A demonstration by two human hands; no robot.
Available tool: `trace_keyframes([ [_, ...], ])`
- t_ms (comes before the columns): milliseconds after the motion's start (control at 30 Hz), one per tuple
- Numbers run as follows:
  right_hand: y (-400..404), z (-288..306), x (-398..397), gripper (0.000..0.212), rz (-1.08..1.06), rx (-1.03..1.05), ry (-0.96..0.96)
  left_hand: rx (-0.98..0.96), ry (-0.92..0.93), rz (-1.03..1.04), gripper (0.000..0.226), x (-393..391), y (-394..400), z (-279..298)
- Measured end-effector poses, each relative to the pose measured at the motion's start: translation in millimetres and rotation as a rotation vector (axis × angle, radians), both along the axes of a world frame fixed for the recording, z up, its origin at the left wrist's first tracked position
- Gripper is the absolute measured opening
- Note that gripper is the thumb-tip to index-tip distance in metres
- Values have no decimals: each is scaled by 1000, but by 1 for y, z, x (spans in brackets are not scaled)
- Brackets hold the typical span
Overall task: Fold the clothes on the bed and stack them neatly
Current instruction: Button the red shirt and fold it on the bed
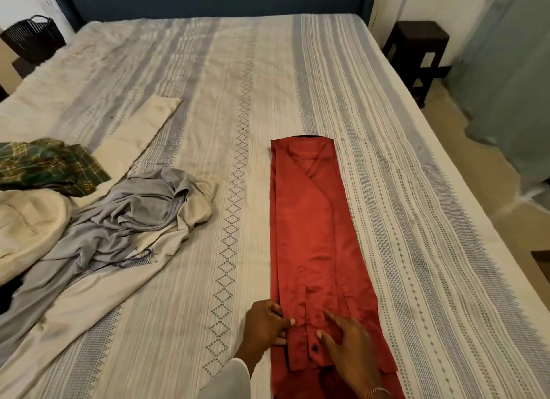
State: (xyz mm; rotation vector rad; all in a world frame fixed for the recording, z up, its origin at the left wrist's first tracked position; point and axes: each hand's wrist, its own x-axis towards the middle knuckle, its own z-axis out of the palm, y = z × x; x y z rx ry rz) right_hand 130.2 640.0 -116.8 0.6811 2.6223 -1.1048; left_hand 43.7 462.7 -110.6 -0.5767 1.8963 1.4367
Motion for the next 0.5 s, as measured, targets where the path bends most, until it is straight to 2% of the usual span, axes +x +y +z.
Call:
trace_keyframes([
  [67,2,-1,1,53,47,56,-48,-92,60,-38,30,1,0,0],
  [167,11,4,0,43,-47,212,30,-445,284,-194,42,6,-2,1],
  [233,26,7,1,51,-177,329,3,-574,373,-186,56,13,-2,2],
  [267,34,11,1,61,-260,296,-69,-586,380,-163,61,15,-1,1],
  [367,57,12,5,79,-401,46,-241,-507,196,-157,73,20,1,-2],
  [500,80,-3,13,82,-401,-304,-354,-146,-134,-46,84,22,-3,-4],
])
